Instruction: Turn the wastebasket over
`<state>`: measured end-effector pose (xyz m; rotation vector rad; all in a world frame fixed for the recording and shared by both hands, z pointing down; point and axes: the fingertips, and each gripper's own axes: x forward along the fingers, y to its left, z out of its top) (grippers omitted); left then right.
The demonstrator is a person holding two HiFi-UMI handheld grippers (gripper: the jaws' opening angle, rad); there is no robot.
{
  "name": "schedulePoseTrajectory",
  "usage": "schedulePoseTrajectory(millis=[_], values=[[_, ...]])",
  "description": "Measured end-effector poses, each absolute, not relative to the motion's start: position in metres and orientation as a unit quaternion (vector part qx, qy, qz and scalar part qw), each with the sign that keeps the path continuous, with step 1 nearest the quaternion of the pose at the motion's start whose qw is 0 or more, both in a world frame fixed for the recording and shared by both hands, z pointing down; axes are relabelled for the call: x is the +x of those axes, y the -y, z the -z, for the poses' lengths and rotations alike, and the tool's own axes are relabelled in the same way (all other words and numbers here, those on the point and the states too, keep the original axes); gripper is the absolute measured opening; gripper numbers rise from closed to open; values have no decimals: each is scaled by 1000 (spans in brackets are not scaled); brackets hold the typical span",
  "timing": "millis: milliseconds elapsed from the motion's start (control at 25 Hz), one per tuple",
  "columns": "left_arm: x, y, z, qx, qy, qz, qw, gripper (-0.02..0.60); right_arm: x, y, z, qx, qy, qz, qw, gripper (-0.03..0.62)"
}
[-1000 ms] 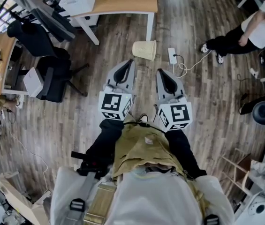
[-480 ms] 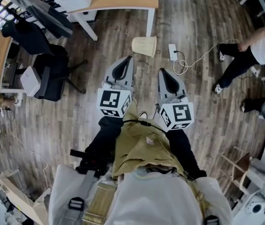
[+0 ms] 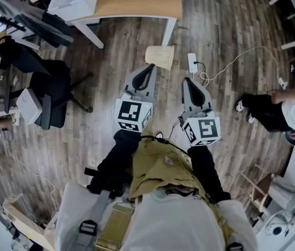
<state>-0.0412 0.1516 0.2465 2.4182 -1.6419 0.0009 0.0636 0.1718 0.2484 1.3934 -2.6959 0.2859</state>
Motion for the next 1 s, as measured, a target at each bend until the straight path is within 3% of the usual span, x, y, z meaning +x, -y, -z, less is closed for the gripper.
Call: schedulePoseTrajectory(millis=[520, 1000], values=[[-83, -21, -304, 829, 528, -42, 180, 2, 8, -38, -300, 465, 865, -164, 96, 20], [-72, -6, -445, 787, 517, -140, 306, 2, 8, -2, -427, 416, 852, -263, 177, 20]])
